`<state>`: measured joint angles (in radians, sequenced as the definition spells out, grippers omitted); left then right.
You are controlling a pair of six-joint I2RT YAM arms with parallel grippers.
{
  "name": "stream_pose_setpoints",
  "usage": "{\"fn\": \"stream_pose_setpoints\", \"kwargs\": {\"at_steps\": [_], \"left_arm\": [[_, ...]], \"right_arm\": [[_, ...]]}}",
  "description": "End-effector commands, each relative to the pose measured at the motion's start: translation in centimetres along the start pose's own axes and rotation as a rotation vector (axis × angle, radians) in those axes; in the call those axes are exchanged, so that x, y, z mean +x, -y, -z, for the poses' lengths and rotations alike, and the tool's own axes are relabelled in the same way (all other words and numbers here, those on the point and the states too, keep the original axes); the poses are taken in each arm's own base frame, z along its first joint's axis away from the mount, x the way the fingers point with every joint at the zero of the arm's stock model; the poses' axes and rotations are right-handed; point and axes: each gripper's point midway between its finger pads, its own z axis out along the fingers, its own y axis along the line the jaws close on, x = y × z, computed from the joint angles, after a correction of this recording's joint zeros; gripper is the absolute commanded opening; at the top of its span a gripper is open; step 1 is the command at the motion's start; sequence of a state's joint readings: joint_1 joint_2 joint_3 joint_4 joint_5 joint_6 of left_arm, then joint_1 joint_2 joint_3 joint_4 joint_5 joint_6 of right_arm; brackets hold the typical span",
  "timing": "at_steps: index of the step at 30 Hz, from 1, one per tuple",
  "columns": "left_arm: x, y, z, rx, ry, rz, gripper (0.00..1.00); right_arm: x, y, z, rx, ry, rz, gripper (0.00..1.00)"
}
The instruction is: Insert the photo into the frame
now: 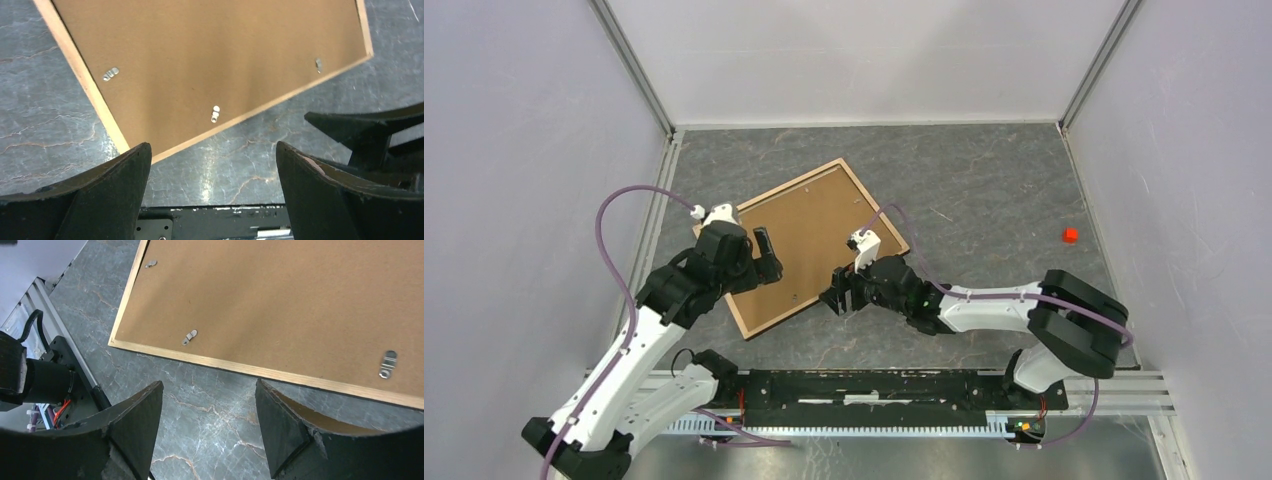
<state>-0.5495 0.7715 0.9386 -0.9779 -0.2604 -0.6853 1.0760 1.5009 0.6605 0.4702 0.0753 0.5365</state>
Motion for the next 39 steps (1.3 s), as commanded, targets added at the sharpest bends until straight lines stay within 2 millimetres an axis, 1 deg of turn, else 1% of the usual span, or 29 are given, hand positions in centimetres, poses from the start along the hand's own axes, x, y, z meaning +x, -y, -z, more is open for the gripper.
{"fn": "stream_pose_setpoints", "kwargs": {"at_steps": [1, 2, 4, 7, 10, 12, 16, 24, 28, 32, 35, 39], "left_arm": [[-1.9, -0.4, -0.7, -0.011, 0.052, 0.091, 1.00], [-2.0, -0.6, -0.7, -0.008, 0.050, 0.092, 1.00], [-2.1, -0.7, -0.7, 0.001, 0.051, 0.094, 1.00], [-2.0, -0.6, -0.7, 0.012, 0.041, 0.085, 1.00], [-1.7, -0.4, -0.6, 0.036, 0.035, 0.088, 1.00], [-1.4, -0.4, -0.6, 0.045, 0.032, 0.087, 1.00], [-1.1, -0.6, -0.6, 0.046, 0.032, 0.074, 1.00], [-1.1, 0.6, 0.0, 0.108, 0.016, 0.067, 1.00], [-1.0, 0.6, 0.2, 0.121, 0.021, 0.070, 1.00], [-0.4, 0.9, -0.2, 0.138, 0.000, 0.077, 1.00], [0.0, 0.9, -0.5, 0.139, -0.012, 0.078, 1.00], [0.4, 0.8, -0.9, 0.132, -0.028, 0.078, 1.00]], "right_arm": [[0.3, -1.0, -1.3, -0.080, 0.011, -0.012, 0.73], [0.6, -0.8, -1.7, -0.073, 0.002, -0.015, 0.71], [1.4, -1.1, -2.4, -0.100, -0.031, -0.014, 0.65], [1.8, -0.9, -3.2, -0.096, -0.041, -0.006, 0.59], [1.9, -0.6, -3.6, -0.095, -0.046, -0.006, 0.50], [1.8, -0.6, -3.6, -0.093, -0.038, -0.005, 0.47], [1.5, -0.3, -4.0, -0.090, -0.029, -0.017, 0.47], [1.9, 0.9, -5.4, -0.068, -0.043, -0.055, 0.48], [2.0, 1.6, -5.9, -0.062, -0.042, -0.068, 0.48], [2.7, 2.4, -6.6, -0.050, -0.067, -0.076, 0.48], [3.0, 2.6, -6.9, -0.047, -0.073, -0.082, 0.48], [4.0, 3.7, -7.5, 0.004, -0.110, -0.072, 0.49]]}}
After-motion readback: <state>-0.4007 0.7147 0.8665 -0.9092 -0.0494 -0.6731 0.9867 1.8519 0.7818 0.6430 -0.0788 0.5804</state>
